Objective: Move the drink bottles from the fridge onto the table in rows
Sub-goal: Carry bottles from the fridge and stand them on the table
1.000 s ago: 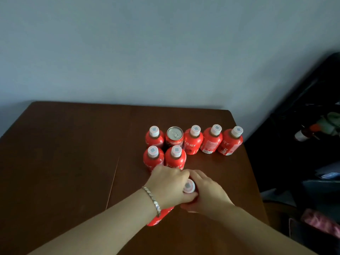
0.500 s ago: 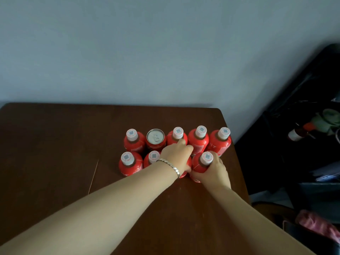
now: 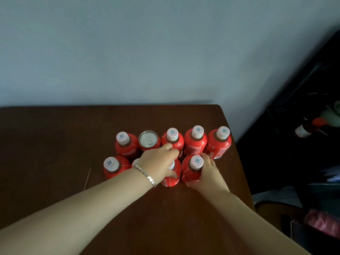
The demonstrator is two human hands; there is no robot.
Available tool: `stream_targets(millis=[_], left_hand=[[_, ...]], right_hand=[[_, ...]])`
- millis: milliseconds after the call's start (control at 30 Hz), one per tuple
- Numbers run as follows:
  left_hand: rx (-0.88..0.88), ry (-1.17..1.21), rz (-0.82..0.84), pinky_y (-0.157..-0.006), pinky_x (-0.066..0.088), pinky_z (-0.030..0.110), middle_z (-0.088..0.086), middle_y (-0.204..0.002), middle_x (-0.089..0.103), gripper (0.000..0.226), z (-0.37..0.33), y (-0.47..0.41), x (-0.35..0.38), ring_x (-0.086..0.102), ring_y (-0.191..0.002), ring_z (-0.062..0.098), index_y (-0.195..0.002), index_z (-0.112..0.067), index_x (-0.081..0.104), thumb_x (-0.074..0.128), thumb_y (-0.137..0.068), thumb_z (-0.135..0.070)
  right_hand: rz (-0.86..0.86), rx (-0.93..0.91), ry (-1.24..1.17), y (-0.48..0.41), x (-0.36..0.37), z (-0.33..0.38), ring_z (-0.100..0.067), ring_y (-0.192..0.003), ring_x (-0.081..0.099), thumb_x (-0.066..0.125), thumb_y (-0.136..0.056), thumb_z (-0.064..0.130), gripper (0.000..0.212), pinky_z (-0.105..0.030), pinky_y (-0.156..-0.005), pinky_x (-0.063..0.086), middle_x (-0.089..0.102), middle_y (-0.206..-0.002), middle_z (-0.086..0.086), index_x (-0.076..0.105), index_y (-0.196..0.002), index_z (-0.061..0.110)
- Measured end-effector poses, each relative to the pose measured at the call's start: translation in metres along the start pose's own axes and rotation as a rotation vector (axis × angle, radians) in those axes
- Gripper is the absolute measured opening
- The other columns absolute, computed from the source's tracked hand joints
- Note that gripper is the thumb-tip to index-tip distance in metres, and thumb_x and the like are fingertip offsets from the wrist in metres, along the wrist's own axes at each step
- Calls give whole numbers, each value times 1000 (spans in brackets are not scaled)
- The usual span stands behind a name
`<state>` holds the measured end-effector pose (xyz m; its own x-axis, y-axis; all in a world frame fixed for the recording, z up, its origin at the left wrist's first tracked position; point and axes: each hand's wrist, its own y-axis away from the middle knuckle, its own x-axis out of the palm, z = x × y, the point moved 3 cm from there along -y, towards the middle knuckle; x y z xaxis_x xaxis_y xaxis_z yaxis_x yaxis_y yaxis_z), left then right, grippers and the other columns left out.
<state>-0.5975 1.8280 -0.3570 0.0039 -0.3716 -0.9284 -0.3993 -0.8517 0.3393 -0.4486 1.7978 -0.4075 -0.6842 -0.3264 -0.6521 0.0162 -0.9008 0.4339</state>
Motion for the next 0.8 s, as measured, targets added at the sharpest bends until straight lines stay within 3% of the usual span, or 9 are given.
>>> stream_targets(millis=[100,200,267,333,400,467,600,667,800], left_hand=[[78,-24,-250,-65,40,30,-1,-110,51,56,3,11,-4,55,-89,20,-116,-20,51,61,-75,-56],[82,140,-650,-76,48,39,10,-104,61,43,16,19,-32,60,-91,30,-105,-9,62,60,-79,-43],[-48,176,-858,-82,46,43,15,-108,61,39,35,24,-51,59,-98,34,-104,-5,61,53,-80,-34],[-312,241,-951,-89,40,47,19,-120,55,42,63,32,-58,52,-112,36,-114,-3,55,56,-82,-30],[-650,379,-868,-99,33,51,18,-137,42,54,97,43,-46,39,-127,34,-129,-5,43,57,-85,-34],[-930,652,-592,-106,27,52,15,-148,29,70,124,58,-16,29,-134,33,-139,-10,31,52,-85,-50],[-1057,1651,4,-93,37,62,13,-151,23,107,117,80,44,31,-130,46,-143,-30,23,57,-54,-79],[-954,1743,5,-84,46,58,14,-148,28,104,107,78,55,40,-122,48,-137,-37,27,63,-47,-74],[-973,1702,-233,-80,52,48,11,-137,41,64,102,66,66,49,-116,36,-119,-36,34,69,-69,-54]], right_hand=[[73,101,120,4,-11,5,-31,-127,45,73,-74,10,102,-44,-100,44,29,-145,-13,4,-149,14],[-180,-35,267,5,-48,23,-32,-120,49,55,-82,6,68,-40,-92,46,35,-141,-10,27,-143,21],[-374,-226,205,0,-71,44,-28,-116,51,52,-84,8,53,-31,-84,42,42,-136,-5,44,-134,19],[-367,-348,176,-13,-77,63,-25,-121,48,54,-87,16,49,-30,-90,39,41,-138,-4,45,-135,16],[-223,-338,236,-32,-69,72,-23,-135,34,55,-90,28,58,-34,-105,33,31,-149,-3,33,-143,20],[-79,-255,332,-49,-59,72,-25,-139,29,52,-92,37,61,-41,-109,30,26,-152,-6,27,-146,25],[25,-208,474,-63,-51,67,-31,-121,46,53,-91,34,47,-41,-98,43,38,-138,-7,43,-137,27],[19,-228,537,-65,-55,70,-32,-116,49,55,-89,28,43,-39,-94,44,42,-130,-8,50,-132,25],[36,-215,694,-68,-61,78,-29,-110,55,60,-87,25,34,-36,-87,46,51,-120,-9,60,-120,20]])
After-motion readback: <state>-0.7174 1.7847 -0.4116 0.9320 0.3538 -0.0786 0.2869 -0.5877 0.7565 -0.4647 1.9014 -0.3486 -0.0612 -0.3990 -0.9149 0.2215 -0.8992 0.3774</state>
